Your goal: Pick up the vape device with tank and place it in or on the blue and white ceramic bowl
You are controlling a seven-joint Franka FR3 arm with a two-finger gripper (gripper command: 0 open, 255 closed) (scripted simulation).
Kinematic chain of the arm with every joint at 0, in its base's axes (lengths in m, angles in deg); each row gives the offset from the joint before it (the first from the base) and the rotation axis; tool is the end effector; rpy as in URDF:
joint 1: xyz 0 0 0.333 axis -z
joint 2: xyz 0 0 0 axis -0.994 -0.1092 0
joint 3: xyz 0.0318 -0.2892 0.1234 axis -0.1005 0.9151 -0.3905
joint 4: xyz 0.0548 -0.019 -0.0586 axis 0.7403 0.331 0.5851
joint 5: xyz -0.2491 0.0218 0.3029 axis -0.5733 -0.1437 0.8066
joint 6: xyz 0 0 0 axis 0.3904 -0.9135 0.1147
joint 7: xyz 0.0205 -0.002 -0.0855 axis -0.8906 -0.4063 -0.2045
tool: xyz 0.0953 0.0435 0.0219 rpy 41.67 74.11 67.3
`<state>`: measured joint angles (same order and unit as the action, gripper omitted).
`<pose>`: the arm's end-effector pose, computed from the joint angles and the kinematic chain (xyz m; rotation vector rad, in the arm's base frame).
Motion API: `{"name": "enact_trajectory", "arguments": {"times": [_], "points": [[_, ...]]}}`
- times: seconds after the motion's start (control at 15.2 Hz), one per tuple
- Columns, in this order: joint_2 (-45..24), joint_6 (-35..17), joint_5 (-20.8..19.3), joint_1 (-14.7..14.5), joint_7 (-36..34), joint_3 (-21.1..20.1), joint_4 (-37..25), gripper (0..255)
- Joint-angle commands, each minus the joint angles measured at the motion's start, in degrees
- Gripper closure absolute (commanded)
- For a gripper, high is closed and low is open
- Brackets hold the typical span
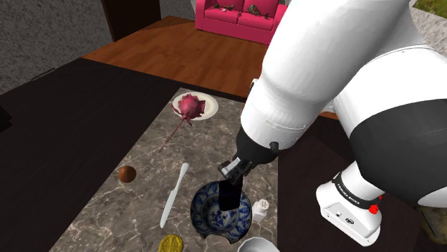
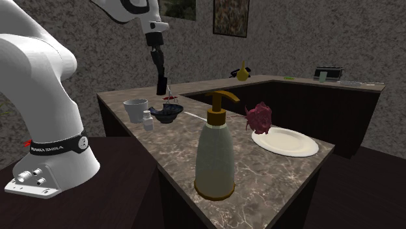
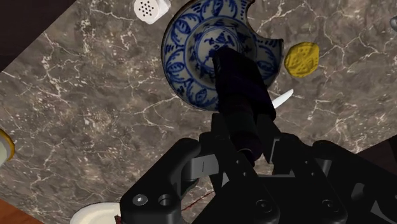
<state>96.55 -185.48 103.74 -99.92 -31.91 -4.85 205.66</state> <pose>0.1908 0.3921 0.4463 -3.1337 0.0018 -0.1826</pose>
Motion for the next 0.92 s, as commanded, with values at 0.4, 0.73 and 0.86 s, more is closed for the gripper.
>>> {"name": "enact_trajectory", "arguments": {"times": [0.4, 0.73, 0.86], "points": [[-2.1, -5.2, 0.1, 0.6, -0.7, -2.2, 3.2, 255], [-10.2, -11.4, -3.2, 5.6, 0.1, -3.6, 3.5, 0], [-14.8, -14.3, -5.8, 8.5, -0.2, -4.4, 3.2, 0]]}}
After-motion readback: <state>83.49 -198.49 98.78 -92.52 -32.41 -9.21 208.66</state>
